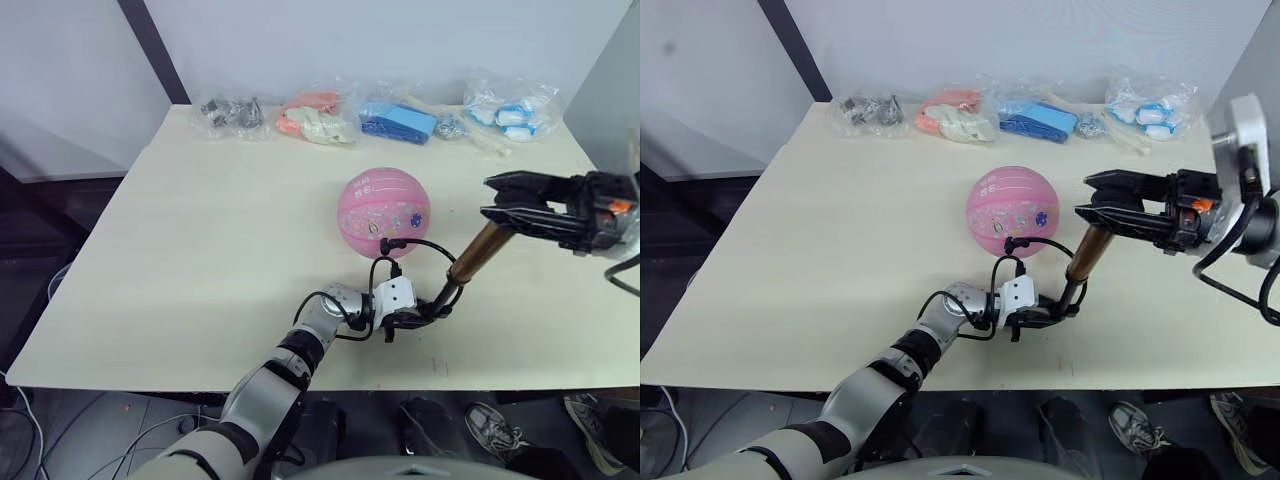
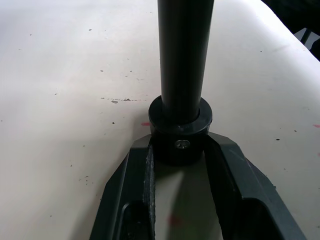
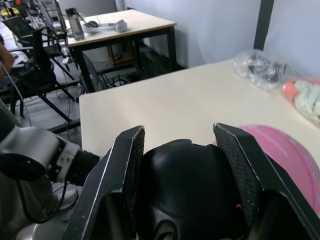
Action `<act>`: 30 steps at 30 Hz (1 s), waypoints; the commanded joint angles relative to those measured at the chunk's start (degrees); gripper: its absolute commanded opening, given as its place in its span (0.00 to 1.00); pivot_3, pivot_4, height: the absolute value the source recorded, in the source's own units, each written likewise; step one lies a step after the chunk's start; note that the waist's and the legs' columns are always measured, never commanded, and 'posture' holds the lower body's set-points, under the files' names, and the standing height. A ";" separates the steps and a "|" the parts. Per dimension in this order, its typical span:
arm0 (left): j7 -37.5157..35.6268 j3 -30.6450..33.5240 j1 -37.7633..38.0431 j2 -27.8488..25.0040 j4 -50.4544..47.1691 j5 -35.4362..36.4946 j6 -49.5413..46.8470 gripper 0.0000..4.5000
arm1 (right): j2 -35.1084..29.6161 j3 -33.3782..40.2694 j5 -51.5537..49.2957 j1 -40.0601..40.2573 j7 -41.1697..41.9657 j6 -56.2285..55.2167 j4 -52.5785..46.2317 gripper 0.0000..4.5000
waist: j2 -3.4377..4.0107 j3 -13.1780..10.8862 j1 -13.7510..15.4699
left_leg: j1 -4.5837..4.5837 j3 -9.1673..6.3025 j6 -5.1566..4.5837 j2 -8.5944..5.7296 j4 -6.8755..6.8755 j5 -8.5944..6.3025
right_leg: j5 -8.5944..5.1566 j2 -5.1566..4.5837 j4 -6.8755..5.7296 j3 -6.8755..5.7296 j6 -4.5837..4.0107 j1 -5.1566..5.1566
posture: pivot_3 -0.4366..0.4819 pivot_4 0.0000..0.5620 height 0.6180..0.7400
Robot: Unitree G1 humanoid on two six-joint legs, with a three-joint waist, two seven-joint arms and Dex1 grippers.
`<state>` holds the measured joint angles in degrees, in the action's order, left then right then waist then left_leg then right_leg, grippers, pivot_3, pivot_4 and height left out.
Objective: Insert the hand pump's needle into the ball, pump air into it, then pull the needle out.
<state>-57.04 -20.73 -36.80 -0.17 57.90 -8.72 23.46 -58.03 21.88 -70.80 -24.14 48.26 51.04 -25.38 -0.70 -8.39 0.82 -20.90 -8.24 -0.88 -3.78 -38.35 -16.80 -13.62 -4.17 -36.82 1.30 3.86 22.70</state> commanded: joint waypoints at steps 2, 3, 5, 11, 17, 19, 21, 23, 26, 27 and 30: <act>-0.76 -1.46 2.13 -0.62 2.67 -1.75 -1.89 0.23 | -0.93 4.23 -3.33 -3.40 -1.19 -0.73 0.80 0.39 | 0.01 -0.01 0.00 | -0.01 0.01 0.00 0.00 0.00 0.00 | 0.00 0.00 0.00 0.00 0.00 0.01 | 0.48 0.27 1.00; -0.76 -1.47 2.14 -0.63 2.67 -1.76 -1.87 0.23 | -0.72 3.89 -2.75 -3.10 -1.07 -0.96 0.87 0.39 | 0.01 -0.01 0.00 | -0.02 0.02 0.00 0.00 0.00 0.00 | 0.00 -0.01 0.00 0.02 0.00 0.02 | 0.48 0.27 1.00; -0.67 -1.52 2.17 -0.60 2.78 -1.85 -1.78 0.23 | -0.72 2.42 0.03 0.18 0.82 -1.00 0.20 0.39 | 0.01 -0.01 0.01 | -0.04 0.01 -0.01 0.00 0.00 0.00 | 0.00 -0.01 0.01 0.01 0.00 0.03 | 0.48 0.27 1.00; -0.49 -1.53 2.03 -0.64 2.97 -1.93 -1.67 0.23 | 2.78 -4.13 9.97 7.73 3.82 -6.21 -0.56 0.39 | -0.04 0.05 -0.08 | 0.06 0.02 -0.01 0.00 0.00 -0.01 | -0.01 0.02 0.01 0.01 0.01 -0.03 | 0.48 0.27 1.00; -0.30 -1.47 1.82 -0.83 3.08 -1.89 -1.72 0.23 | 7.65 -12.27 21.06 12.47 5.22 -14.19 -0.33 0.39 | -0.07 0.09 -0.13 | 0.16 0.02 0.00 0.03 0.00 0.00 | -0.01 0.07 -0.02 0.00 0.02 -0.08 | 0.48 0.27 1.00; -0.23 -1.33 1.71 -0.92 3.14 -1.81 -1.83 0.23 | 9.86 -13.59 22.08 13.43 4.35 -15.21 0.17 0.39 | -0.06 0.10 -0.17 | 0.18 0.03 0.00 0.02 0.00 0.00 | -0.01 0.07 -0.02 0.01 0.02 -0.09 | 0.48 0.27 1.00; -0.23 -1.28 1.65 -1.01 3.13 -1.78 -1.87 0.23 | 11.63 -15.80 24.95 14.31 4.09 -17.20 1.08 0.39 | -0.09 0.12 -0.19 | 0.19 0.03 0.00 0.03 0.00 0.00 | -0.01 0.07 -0.02 0.01 0.02 -0.10 | 0.48 0.27 1.00; -0.29 -1.32 1.63 -1.06 3.15 -1.82 -1.82 0.23 | 13.25 -17.43 27.33 15.14 3.76 -18.42 2.20 0.39 | -0.09 0.13 -0.23 | 0.19 0.02 0.01 0.03 0.00 0.00 | -0.01 0.09 -0.02 0.01 0.02 -0.10 | 0.48 0.27 1.00; -0.28 -1.34 1.58 -1.04 3.21 -1.84 -1.79 0.23 | 15.32 -20.07 32.48 17.35 3.92 -22.02 5.36 0.39 | -0.11 0.15 -0.21 | 0.21 0.02 0.01 0.03 -0.01 0.01 | -0.01 0.09 -0.02 0.01 0.02 -0.10 | 0.48 0.27 1.00; -0.27 -1.33 1.56 -1.03 3.23 -1.82 -1.79 0.23 | 15.77 -20.69 33.89 17.79 4.28 -23.32 6.25 0.39 | -0.10 0.15 -0.22 | 0.21 0.02 0.01 0.02 0.00 0.01 | -0.01 0.09 -0.02 0.01 0.02 -0.10 | 0.48 0.27 1.00; -0.20 -1.32 1.52 -0.94 3.30 -1.81 -1.80 0.23 | 18.10 -21.60 35.89 18.77 3.67 -25.71 8.32 0.39 | -0.06 0.19 -0.27 | 0.23 0.03 0.01 0.02 0.00 0.01 | -0.01 0.10 -0.02 0.02 0.02 -0.11 | 0.48 0.27 1.00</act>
<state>-56.60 -20.81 -36.83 -0.57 58.32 -8.84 23.40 -40.02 2.46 -38.38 -7.03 52.47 24.54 -19.95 -0.76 -8.20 0.55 -20.66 -8.21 -0.86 -3.76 -38.35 -16.79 -13.63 -4.07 -36.84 1.33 3.88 22.59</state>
